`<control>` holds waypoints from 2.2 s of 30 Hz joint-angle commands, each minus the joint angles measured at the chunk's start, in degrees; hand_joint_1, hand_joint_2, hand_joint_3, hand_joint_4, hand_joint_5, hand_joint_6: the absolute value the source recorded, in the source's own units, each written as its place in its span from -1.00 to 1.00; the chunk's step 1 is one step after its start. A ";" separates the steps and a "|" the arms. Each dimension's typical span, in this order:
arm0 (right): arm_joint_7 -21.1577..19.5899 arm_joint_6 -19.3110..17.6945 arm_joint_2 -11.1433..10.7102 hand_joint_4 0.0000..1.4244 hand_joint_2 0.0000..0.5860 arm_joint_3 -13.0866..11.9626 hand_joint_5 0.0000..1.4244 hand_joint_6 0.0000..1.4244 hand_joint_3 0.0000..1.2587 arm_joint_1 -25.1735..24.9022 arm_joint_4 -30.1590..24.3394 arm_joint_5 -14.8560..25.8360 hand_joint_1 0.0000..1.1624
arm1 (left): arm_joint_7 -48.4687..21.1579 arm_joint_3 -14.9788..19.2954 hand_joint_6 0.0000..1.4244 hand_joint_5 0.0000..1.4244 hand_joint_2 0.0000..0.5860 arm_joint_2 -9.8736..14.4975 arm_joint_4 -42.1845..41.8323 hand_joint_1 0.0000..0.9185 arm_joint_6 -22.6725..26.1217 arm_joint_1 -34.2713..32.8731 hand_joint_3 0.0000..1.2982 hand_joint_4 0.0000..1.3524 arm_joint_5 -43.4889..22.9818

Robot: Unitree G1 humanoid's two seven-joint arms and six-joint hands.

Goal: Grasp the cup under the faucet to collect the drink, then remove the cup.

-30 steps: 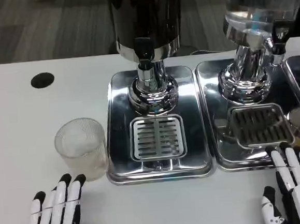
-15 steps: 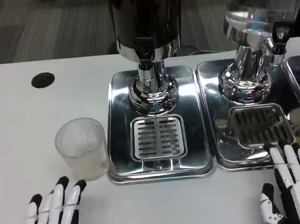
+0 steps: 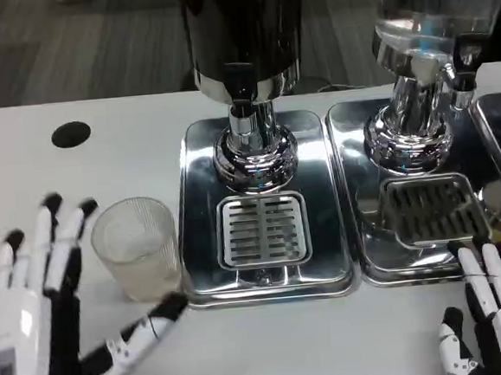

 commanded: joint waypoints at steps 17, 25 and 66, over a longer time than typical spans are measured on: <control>2.73 1.81 -0.76 -1.00 0.84 -0.86 -1.00 -1.00 -0.89 0.76 -4.86 -2.41 -0.95 | -16.90 1.77 -0.98 -0.96 -0.95 -0.71 10.73 -1.00 14.83 -18.81 -0.97 -1.00 -0.20; 1.99 1.10 0.99 -1.00 0.81 -0.08 -1.00 -1.00 -0.88 0.85 -4.04 -1.85 -0.95 | -18.55 -1.59 -0.97 -0.94 -0.96 -1.48 14.67 -1.00 16.15 -24.17 -0.97 -1.00 0.22; 0.41 -3.28 1.16 -1.00 0.80 -1.33 -1.00 -0.99 -0.77 1.23 -0.52 1.75 -0.94 | -19.61 -5.15 0.38 0.04 -0.74 -2.46 22.00 -0.46 17.33 -26.90 -0.46 -0.51 -2.86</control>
